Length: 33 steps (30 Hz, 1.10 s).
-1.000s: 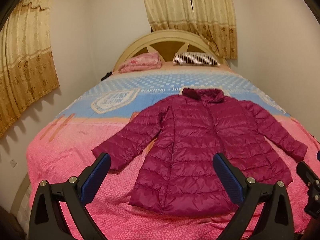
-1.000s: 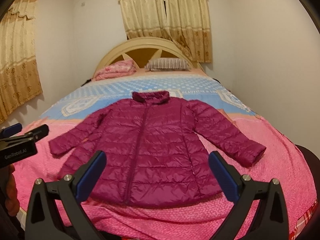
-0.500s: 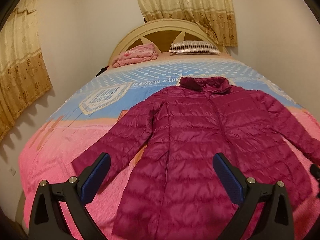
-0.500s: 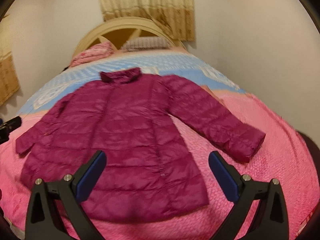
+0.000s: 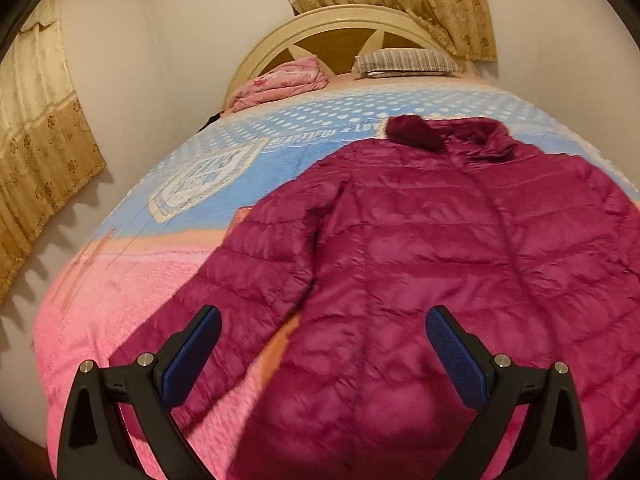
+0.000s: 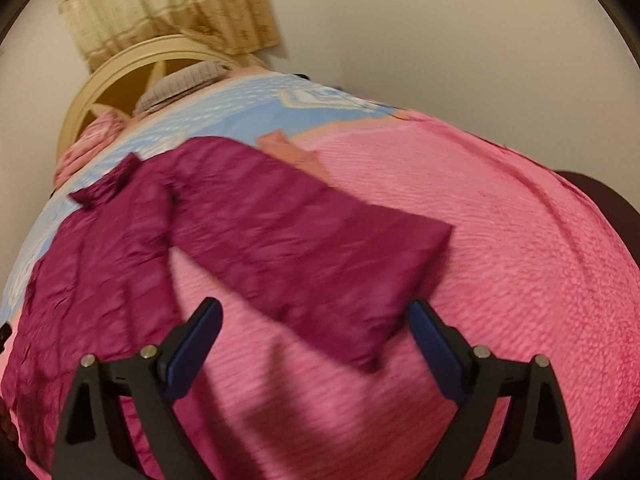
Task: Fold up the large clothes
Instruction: 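Reach the right tool to the jacket sleeve cuff and grasp it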
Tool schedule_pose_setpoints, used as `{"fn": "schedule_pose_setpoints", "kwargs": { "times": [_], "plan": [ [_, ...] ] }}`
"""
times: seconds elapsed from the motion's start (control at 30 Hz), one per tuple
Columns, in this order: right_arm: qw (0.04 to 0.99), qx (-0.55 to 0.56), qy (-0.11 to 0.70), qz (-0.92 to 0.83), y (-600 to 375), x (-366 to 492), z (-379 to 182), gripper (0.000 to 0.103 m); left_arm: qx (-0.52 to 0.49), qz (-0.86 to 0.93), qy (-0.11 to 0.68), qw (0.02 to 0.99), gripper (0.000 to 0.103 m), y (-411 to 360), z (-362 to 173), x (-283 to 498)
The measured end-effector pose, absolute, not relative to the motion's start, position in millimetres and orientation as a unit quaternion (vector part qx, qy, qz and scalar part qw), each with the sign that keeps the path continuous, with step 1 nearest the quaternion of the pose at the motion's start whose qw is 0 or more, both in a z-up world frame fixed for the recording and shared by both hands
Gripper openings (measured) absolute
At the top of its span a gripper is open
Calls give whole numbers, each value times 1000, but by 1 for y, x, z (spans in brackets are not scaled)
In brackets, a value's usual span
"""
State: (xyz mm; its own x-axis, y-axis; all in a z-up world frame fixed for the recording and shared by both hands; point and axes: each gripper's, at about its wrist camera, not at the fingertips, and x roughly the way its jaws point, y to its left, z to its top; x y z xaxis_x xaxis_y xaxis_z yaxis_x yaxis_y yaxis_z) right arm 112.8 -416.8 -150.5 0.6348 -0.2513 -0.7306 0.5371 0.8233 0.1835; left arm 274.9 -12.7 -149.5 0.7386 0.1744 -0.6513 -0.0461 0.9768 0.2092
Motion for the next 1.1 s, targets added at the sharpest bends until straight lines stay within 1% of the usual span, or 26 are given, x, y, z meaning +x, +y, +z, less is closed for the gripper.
{"fn": "schedule_pose_setpoints", "kwargs": {
  "times": [0.1, 0.2, 0.3, 0.33, 0.37, 0.4, 0.43, 0.47, 0.6, 0.73, 0.9, 1.1],
  "plan": [
    [871, 212, 376, -234, -438, 113, -156, 90, 89, 68, 367, 924, 102, -3, -155, 286],
    [863, 218, 392, -233, -444, 116, -161, 82, 89, 72, 372, 921, 102, 1, -158, 292],
    [858, 229, 407, -215, -448, 121, -168, 67, 85, 69, 375, 921, 102, 4, -159, 295],
    [857, 231, 411, -210, -450, 124, -172, 53, 85, 69, 374, 921, 102, 3, -159, 295],
    [857, 231, 414, -203, -451, 125, -174, 44, 85, 69, 374, 921, 102, 4, -159, 295],
    [859, 229, 412, -199, -453, 127, -175, 41, 85, 69, 374, 921, 102, 5, -159, 296],
    [861, 227, 409, -199, -455, 126, -174, 33, 86, 70, 373, 921, 102, 7, -159, 296],
    [862, 226, 407, -200, -455, 127, -174, 27, 86, 72, 373, 921, 102, 9, -158, 297],
    [864, 215, 400, -218, -465, 125, -164, 22, 82, 85, 376, 919, 102, 21, -158, 304],
    [871, 188, 391, -230, -468, 134, -148, 21, 77, 90, 377, 919, 102, 30, -155, 311],
    [890, 134, 366, -237, -462, 154, -110, 20, 76, 93, 370, 921, 102, 35, -149, 318],
    [914, 61, 331, -226, -430, 187, -69, 19, 68, 102, 369, 921, 102, 46, -145, 325]
  ]
}}
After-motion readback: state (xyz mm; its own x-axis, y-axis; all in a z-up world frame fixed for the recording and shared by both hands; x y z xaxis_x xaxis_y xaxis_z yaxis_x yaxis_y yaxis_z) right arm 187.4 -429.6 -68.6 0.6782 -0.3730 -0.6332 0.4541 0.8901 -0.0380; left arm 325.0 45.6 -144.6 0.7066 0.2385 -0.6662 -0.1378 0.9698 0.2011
